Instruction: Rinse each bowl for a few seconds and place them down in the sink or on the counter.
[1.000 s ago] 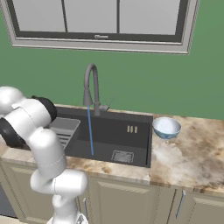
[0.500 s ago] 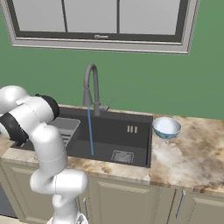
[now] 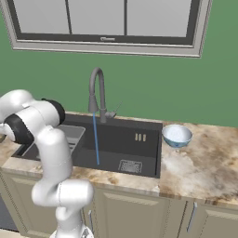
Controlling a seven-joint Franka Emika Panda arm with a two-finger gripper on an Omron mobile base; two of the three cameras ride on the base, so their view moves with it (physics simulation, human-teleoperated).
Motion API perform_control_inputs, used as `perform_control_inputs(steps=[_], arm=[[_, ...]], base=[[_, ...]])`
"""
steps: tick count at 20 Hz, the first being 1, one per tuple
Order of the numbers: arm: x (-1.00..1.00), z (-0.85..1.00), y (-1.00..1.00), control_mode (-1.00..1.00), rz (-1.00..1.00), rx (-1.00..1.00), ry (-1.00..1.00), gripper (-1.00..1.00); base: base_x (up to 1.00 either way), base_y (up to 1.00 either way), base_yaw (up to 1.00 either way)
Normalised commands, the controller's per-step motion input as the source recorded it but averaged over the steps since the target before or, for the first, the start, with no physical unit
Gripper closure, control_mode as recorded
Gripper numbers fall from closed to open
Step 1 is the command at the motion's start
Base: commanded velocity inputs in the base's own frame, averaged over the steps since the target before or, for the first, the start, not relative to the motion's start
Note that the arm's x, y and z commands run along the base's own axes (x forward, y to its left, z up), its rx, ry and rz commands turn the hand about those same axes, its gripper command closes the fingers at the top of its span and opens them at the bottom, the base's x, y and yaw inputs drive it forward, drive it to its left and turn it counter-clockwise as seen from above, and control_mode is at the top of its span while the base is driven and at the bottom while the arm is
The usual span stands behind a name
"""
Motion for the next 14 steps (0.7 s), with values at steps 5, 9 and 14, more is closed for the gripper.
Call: perform_control_inputs(steps=[5,9,14], arm=[[0.13,-0.08,0.10,-1.00,-0.01,0.00,-0.03,-1.00],[0.07,-0.10,0.00,-1.00,-0.06,0.00,0.00,-1.00],[0.07,-0.14,0.01,-1.00,-0.07,0.00,0.00,-1.00]], base=[[0.00,0.00,0.00],[0.00,0.00,0.00],[0.00,0.00,0.00]])
